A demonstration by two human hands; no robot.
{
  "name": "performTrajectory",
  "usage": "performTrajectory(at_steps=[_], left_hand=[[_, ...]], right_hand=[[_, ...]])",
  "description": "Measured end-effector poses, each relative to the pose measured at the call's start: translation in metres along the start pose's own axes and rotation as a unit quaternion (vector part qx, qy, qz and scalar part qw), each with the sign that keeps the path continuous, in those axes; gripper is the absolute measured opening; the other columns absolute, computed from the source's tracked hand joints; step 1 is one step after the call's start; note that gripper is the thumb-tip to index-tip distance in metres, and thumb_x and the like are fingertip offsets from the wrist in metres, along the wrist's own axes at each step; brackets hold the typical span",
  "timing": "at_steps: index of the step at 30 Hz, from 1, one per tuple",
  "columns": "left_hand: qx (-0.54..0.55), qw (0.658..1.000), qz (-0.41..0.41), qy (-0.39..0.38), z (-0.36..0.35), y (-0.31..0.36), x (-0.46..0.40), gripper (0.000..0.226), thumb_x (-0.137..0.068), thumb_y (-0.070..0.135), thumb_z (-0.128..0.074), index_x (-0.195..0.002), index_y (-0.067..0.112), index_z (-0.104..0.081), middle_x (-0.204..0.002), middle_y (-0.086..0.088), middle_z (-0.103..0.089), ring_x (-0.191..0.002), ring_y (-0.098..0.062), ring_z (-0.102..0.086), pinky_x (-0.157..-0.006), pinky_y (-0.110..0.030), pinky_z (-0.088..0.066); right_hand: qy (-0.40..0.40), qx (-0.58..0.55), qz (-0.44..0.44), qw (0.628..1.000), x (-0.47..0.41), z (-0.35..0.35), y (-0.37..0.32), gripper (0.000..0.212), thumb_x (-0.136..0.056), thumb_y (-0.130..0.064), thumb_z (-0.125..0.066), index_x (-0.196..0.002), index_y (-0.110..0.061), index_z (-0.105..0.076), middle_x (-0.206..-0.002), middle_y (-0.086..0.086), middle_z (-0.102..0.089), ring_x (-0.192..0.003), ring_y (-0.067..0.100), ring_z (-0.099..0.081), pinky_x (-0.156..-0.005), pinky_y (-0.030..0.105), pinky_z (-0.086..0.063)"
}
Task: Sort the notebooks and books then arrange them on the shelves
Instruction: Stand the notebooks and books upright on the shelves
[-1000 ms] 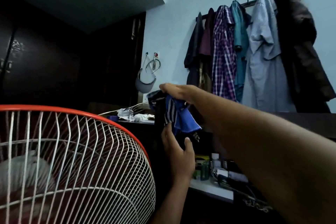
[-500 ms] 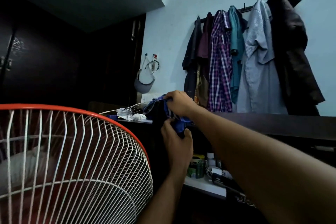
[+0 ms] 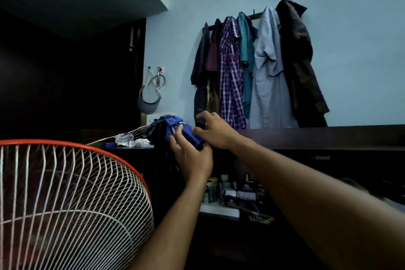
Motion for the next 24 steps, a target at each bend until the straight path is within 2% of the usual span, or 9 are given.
performTrajectory(at_steps=[5, 8, 10, 13, 15, 17, 19, 21, 24], left_hand=[[0.021, 0.999, 0.005, -0.036, -0.036, 0.019, 0.05, 0.072, -0.079, 0.023, -0.068, -0.144, 0.028, -0.036, -0.156, -0.01, -0.03, -0.135, -0.034, -0.043, -0.11, -0.045, -0.038], [0.069, 0.991, 0.048, -0.108, -0.078, 0.015, 0.098, 0.074, -0.082, 0.028, -0.069, -0.146, 0.033, -0.032, -0.155, -0.007, -0.034, -0.136, -0.028, -0.044, -0.11, -0.042, -0.04], [0.111, 0.969, 0.082, -0.206, -0.116, 0.008, 0.14, 0.069, -0.089, 0.023, -0.067, -0.146, 0.036, -0.03, -0.151, -0.006, -0.04, -0.135, -0.021, -0.045, -0.11, -0.038, -0.04], [0.177, 0.899, 0.121, -0.382, -0.175, -0.01, 0.208, 0.056, -0.091, 0.019, -0.066, -0.131, 0.044, -0.037, -0.133, -0.002, -0.056, -0.116, -0.017, -0.061, -0.098, -0.031, -0.048], [0.193, 0.827, 0.133, -0.511, -0.218, -0.017, 0.266, 0.048, -0.083, 0.033, -0.07, -0.118, 0.051, -0.042, -0.123, 0.002, -0.065, -0.107, -0.015, -0.066, -0.093, -0.029, -0.051], [0.181, 0.75, 0.133, -0.622, -0.246, -0.017, 0.328, 0.045, -0.082, 0.043, -0.071, -0.117, 0.054, -0.045, -0.121, 0.006, -0.066, -0.107, -0.012, -0.066, -0.092, -0.031, -0.052], [0.179, 0.691, 0.122, -0.689, -0.256, -0.006, 0.388, 0.043, -0.09, 0.04, -0.069, -0.126, 0.047, -0.046, -0.12, 0.009, -0.066, -0.107, -0.011, -0.065, -0.086, -0.029, -0.051], [0.2, 0.655, 0.117, -0.719, -0.258, 0.012, 0.436, 0.041, -0.088, 0.033, -0.068, -0.125, 0.04, -0.051, -0.117, 0.007, -0.069, -0.106, -0.015, -0.067, -0.086, -0.032, -0.053], [0.223, 0.602, 0.107, -0.759, -0.245, 0.043, 0.513, 0.041, -0.077, 0.018, -0.06, -0.111, 0.04, -0.059, -0.107, -0.002, -0.074, -0.104, -0.027, -0.071, -0.093, -0.052, -0.056]], right_hand=[[0.068, -0.037, -0.024, 0.997, 0.07, 0.049, 0.042, 0.041, -0.095, -0.037, -0.066, -0.128, -0.016, -0.057, -0.12, 0.003, -0.053, -0.112, 0.015, -0.051, -0.088, 0.026, -0.037], [0.103, -0.095, -0.1, 0.985, 0.131, 0.072, 0.094, 0.035, -0.092, -0.032, -0.071, -0.121, -0.015, -0.061, -0.118, 0.009, -0.062, -0.109, 0.023, -0.061, -0.093, 0.037, -0.05], [0.119, -0.111, -0.15, 0.975, 0.178, 0.082, 0.131, 0.03, -0.091, -0.028, -0.073, -0.115, -0.015, -0.063, -0.113, 0.011, -0.064, -0.107, 0.026, -0.065, -0.094, 0.042, -0.053], [0.137, -0.074, -0.238, 0.959, 0.259, 0.1, 0.176, 0.021, -0.093, -0.02, -0.07, -0.112, -0.012, -0.065, -0.107, 0.006, -0.067, -0.098, 0.013, -0.066, -0.079, 0.02, -0.055], [0.166, -0.033, -0.306, 0.937, 0.328, 0.122, 0.201, 0.017, -0.094, -0.015, -0.068, -0.11, -0.008, -0.065, -0.1, 0.001, -0.068, -0.092, 0.01, -0.067, -0.072, 0.013, -0.051], [0.196, 0.004, -0.376, 0.906, 0.398, 0.144, 0.212, 0.015, -0.094, -0.014, -0.068, -0.109, -0.01, -0.066, -0.1, -0.001, -0.069, -0.095, 0.012, -0.068, -0.075, 0.014, -0.051], [0.229, 0.037, -0.433, 0.871, 0.46, 0.163, 0.204, 0.016, -0.093, -0.016, -0.069, -0.109, -0.015, -0.066, -0.107, 0.0, -0.067, -0.099, 0.012, -0.067, -0.082, 0.019, -0.051], [0.262, 0.046, -0.463, 0.845, 0.503, 0.172, 0.186, 0.015, -0.091, -0.016, -0.07, -0.105, -0.02, -0.066, -0.109, 0.004, -0.067, -0.101, 0.016, -0.066, -0.085, 0.028, -0.053], [0.298, 0.07, -0.497, 0.812, 0.571, 0.175, 0.143, 0.012, -0.09, -0.02, -0.069, -0.099, -0.027, -0.065, -0.107, 0.006, -0.067, -0.1, 0.017, -0.066, -0.089, 0.035, -0.054]])
Point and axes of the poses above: each hand's wrist, its own x-axis away from the middle knuckle, its own z-axis out of the back of the hand, y = z × x, the point moved 6 cm from there along -x, towards the middle knuckle
